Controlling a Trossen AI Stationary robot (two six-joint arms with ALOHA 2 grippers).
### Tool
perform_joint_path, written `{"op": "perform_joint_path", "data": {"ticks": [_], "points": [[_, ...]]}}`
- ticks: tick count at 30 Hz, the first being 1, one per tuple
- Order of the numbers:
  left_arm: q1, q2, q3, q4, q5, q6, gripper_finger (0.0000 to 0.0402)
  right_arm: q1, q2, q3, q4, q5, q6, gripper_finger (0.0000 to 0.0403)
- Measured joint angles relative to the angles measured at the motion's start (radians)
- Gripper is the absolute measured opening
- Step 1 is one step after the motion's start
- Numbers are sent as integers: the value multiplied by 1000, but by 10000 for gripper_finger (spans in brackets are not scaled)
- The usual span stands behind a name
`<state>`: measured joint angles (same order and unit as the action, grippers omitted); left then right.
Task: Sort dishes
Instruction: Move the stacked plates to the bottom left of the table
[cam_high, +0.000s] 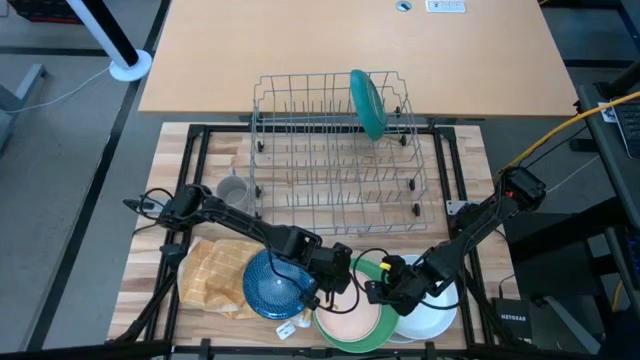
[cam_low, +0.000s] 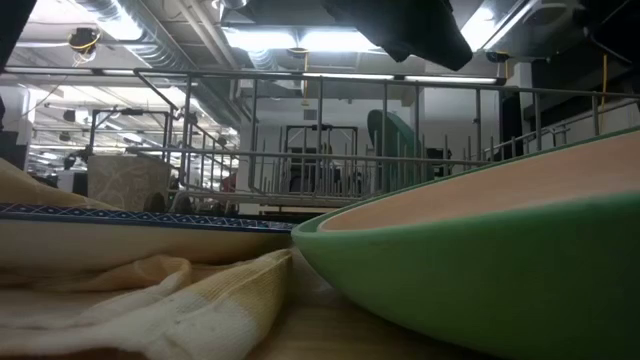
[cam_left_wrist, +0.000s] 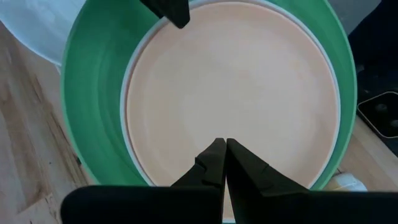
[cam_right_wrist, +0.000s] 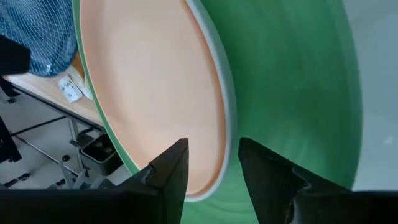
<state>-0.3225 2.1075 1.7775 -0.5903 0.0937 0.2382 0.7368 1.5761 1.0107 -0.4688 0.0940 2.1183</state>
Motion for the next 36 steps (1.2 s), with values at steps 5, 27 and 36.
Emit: {"op": "perform_joint_path", "data": {"ticks": [5,27,36], "points": [[-1,0,0,0,0,-2,4,0,10,0,-34,-8,-1,152],[-6,0,0,-3,0,4,3,2,58,6,222,120,-6,152],[-7,0,0,-3,0,3,4,2,59,42,244,166,-32,152]]}}
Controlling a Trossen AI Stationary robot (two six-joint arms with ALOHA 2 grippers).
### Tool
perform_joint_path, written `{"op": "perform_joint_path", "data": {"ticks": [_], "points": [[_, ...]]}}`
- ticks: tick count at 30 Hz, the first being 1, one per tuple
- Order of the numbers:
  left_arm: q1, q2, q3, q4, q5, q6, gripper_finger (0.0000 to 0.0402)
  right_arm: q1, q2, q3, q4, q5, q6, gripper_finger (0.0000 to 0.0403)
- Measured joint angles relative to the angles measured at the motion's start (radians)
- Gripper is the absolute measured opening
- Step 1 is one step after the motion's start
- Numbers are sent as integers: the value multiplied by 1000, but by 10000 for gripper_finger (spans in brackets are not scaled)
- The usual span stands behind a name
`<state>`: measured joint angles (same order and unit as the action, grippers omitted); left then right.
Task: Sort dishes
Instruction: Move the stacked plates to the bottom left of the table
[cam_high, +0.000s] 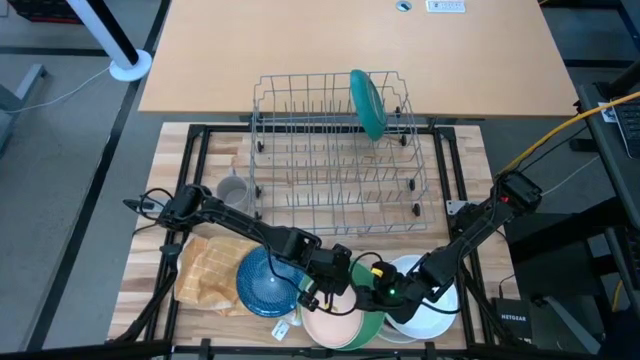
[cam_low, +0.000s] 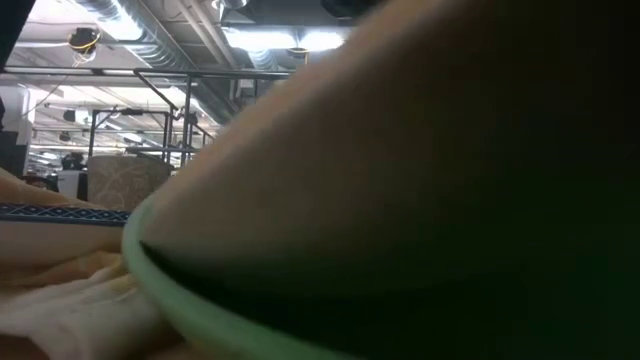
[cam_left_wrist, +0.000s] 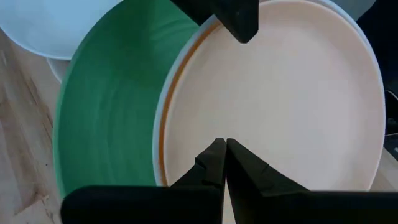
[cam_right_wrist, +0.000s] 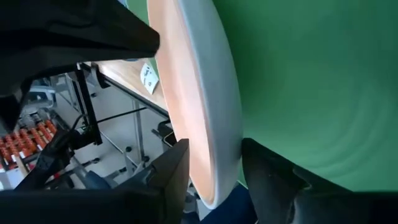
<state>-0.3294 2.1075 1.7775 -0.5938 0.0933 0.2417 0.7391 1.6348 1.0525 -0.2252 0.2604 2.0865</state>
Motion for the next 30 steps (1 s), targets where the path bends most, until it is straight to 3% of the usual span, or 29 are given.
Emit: {"op": "perform_joint_path", "data": {"ticks": [13,30], "points": [[-17,-19,0,-3,-2,-13,4,0,0,2,126,62,-57,152],[-68,-24,1,-24,-65,65,4,0,0,2,191,62,-165,152]]}}
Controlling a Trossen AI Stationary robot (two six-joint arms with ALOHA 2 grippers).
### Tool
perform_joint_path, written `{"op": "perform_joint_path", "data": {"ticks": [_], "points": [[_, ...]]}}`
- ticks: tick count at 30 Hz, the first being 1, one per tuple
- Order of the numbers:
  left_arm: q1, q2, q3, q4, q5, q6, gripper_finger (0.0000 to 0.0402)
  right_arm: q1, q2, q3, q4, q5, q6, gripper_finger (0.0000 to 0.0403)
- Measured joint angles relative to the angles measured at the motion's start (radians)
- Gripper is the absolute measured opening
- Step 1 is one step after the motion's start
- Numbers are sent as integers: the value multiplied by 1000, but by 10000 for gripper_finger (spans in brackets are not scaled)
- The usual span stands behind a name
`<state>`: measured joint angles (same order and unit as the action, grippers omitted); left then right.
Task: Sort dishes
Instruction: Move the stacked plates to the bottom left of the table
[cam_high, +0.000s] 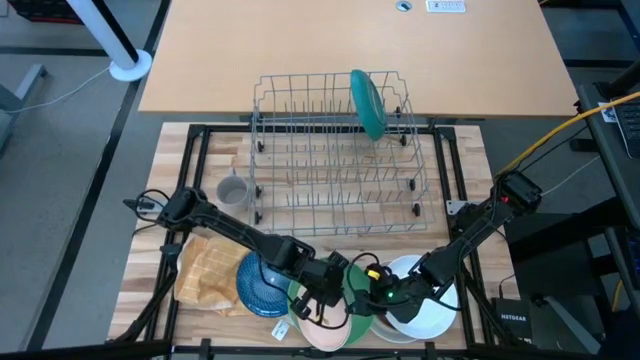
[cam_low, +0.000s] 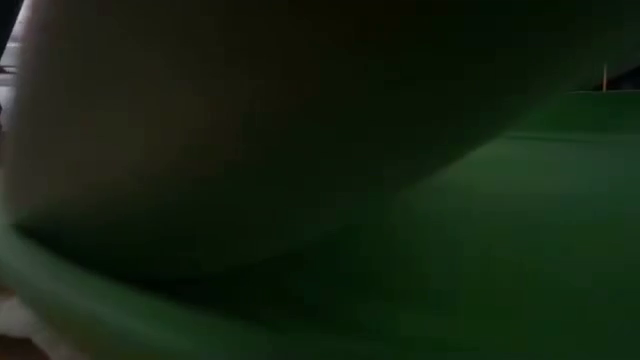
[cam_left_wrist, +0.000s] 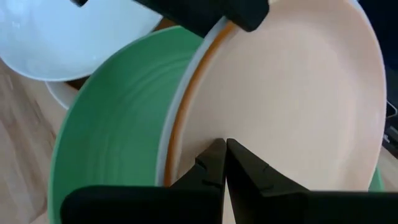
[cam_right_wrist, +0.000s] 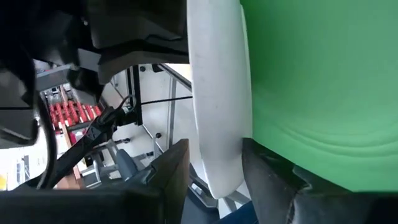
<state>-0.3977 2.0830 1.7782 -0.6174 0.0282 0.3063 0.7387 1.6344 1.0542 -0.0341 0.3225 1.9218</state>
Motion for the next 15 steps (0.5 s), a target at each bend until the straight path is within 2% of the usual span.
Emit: {"op": "perform_joint_path", "data": {"ticks": [9,15], "points": [[-19,0,0,72,-194,118,4,-4,-1,0,112,2,-146,152],[-20,0,0,157,-202,121,4,-33,-1,0,102,-1,-142,152]]}}
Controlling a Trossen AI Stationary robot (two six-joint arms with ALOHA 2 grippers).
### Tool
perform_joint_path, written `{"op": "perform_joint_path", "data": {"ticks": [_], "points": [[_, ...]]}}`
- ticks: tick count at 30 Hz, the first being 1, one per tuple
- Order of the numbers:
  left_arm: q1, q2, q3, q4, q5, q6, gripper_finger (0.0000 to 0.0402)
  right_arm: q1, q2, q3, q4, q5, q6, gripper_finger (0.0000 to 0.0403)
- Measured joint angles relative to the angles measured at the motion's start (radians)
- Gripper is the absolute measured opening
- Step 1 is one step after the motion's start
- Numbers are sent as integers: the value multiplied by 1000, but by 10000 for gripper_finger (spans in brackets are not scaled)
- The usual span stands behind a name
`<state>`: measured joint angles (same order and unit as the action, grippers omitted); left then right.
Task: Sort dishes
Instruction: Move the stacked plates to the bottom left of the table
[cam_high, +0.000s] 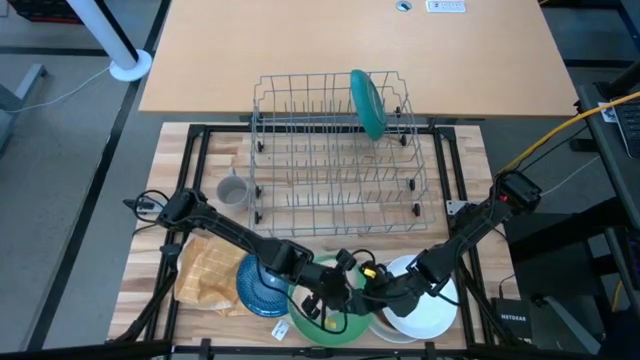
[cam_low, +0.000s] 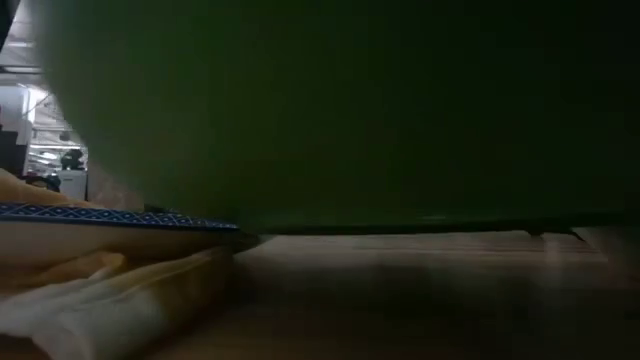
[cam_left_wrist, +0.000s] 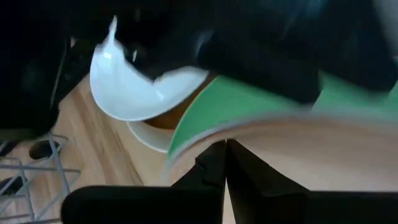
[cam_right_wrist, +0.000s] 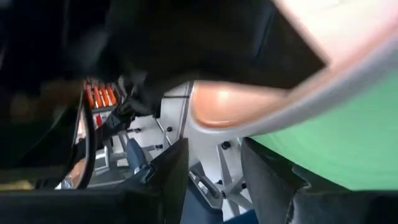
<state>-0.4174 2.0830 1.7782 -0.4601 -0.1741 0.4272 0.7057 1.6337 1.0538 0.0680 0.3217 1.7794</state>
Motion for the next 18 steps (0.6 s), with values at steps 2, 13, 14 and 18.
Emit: {"op": "perform_joint_path", "data": {"ticks": [2,13,14,18], "points": [[0,0,0,-1,2,0,4,-11,0,0,-5,0,0,152],[0,0,0,-102,1,-27,4,-33,0,0,-52,-45,-3,152],[0,0,0,-112,2,-39,4,-33,0,0,-55,-45,-3,152],[0,0,0,-167,4,-182,4,-33,-2,0,-56,-45,-5,152]]}}
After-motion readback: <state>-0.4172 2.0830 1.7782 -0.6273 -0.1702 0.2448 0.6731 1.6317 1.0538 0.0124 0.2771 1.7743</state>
